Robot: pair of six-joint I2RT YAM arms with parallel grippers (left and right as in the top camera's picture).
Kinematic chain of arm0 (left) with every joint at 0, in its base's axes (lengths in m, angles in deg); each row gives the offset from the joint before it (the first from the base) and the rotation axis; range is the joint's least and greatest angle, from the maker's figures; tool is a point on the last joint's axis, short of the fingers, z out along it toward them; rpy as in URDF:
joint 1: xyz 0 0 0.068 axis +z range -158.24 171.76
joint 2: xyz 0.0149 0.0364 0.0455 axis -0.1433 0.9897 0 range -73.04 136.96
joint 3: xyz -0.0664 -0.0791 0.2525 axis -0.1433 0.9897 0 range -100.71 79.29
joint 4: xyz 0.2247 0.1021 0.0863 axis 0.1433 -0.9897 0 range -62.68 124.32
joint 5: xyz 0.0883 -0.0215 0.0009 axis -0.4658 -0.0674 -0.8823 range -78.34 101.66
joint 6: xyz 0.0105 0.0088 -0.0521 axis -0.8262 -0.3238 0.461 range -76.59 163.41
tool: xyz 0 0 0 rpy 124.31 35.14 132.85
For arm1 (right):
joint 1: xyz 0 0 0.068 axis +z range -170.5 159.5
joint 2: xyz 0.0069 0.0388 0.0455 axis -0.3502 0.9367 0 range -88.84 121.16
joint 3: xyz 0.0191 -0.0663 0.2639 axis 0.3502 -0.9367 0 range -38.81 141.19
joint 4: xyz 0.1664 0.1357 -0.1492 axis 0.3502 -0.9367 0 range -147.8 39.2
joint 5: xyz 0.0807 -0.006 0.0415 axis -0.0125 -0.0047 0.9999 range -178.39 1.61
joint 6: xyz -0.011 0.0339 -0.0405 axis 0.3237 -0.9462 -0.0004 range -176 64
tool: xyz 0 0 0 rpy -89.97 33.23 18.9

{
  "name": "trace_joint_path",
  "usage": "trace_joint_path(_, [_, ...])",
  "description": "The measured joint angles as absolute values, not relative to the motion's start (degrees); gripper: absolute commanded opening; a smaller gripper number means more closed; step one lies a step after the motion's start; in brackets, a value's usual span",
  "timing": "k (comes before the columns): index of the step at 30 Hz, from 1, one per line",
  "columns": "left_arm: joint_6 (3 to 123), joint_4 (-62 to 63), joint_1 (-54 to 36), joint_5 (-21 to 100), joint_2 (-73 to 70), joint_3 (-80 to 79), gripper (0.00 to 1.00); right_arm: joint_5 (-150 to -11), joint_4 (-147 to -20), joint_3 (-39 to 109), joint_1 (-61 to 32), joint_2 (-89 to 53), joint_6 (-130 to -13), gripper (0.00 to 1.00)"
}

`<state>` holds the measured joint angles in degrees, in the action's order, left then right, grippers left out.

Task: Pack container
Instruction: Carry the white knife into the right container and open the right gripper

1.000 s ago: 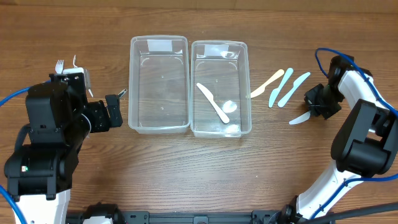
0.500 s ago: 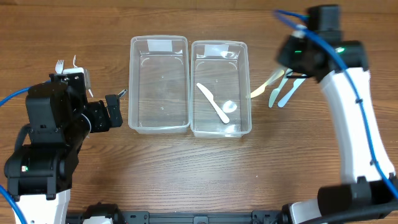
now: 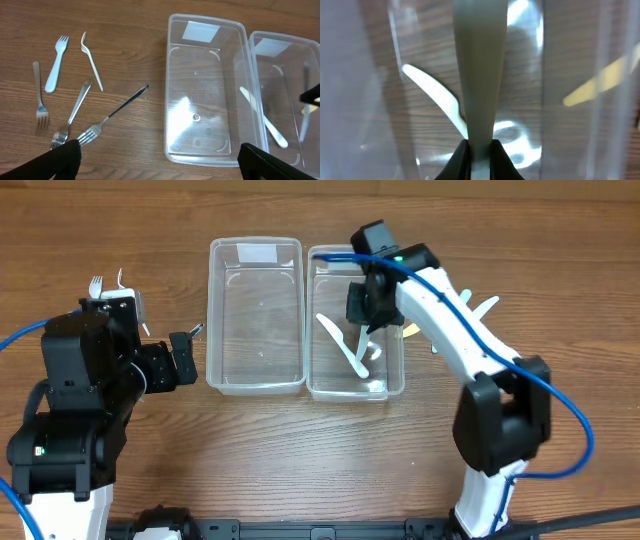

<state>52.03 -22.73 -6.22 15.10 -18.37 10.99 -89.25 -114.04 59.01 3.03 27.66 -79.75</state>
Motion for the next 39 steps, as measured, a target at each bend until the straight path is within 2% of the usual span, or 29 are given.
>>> trace_joint_path(1, [52.0, -22.7, -6.2, 15.1, -18.4, 11.0, 1.0, -89.3, -114.1, 59.0, 3.1, 28.3, -79.8, 0.11])
trace_joint_path(2, [52.0, -22.7, -6.2, 15.1, -18.4, 11.0, 1.0, -89.2, -114.2, 59.0, 3.2, 29.0, -79.7, 0.19])
trace_joint_path(3, [52.0, -22.7, -6.2, 15.1, -18.4, 11.0, 1.0, -89.2, -114.3, 58.9, 3.2, 29.3, -79.7, 0.32])
trace_joint_path(4, [52.0, -22.7, -6.2, 15.1, -18.4, 11.0, 1.0, -89.3, -114.4, 58.9, 3.2, 29.4, -80.0, 0.36])
trace_joint_path(16, [52.0, -22.7, -6.2, 15.1, -18.4, 11.0, 1.0, -90.8, -116.6, 59.6, 3.2, 26.3, -78.8, 0.39])
trace_joint_path(17, [52.0, -22.7, -6.2, 15.1, -18.4, 11.0, 1.0, -91.3, -116.8, 60.4, 3.1, 24.9, -78.9, 0.52])
trace_joint_path(18, [52.0, -22.7, -6.2, 15.1, -18.4, 11.0, 1.0, -91.9, -116.9, 61.3, 2.9, 23.6, -79.2, 0.57])
trace_joint_path(21, [52.0, -22.8, -6.2, 15.1, -18.4, 11.0, 1.0, -94.1, -118.1, 65.4, 1.0, 18.3, -80.8, 0.61])
trace_joint_path(26, [52.0, -22.8, -6.2, 15.1, -18.4, 11.0, 1.0, -96.1, -121.8, 69.8, -9.2, 11.9, -84.3, 0.68])
trace_joint_path(31, [52.0, -22.8, -6.2, 15.1, -18.4, 11.0, 1.0, -95.5, -123.4, 68.0, -21.3, 13.4, -86.9, 0.7])
trace_joint_path(39, [52.0, -22.8, -6.2, 15.1, -18.4, 11.0, 1.0, -92.3, -118.0, 56.4, -29.6, 14.8, -88.2, 0.71])
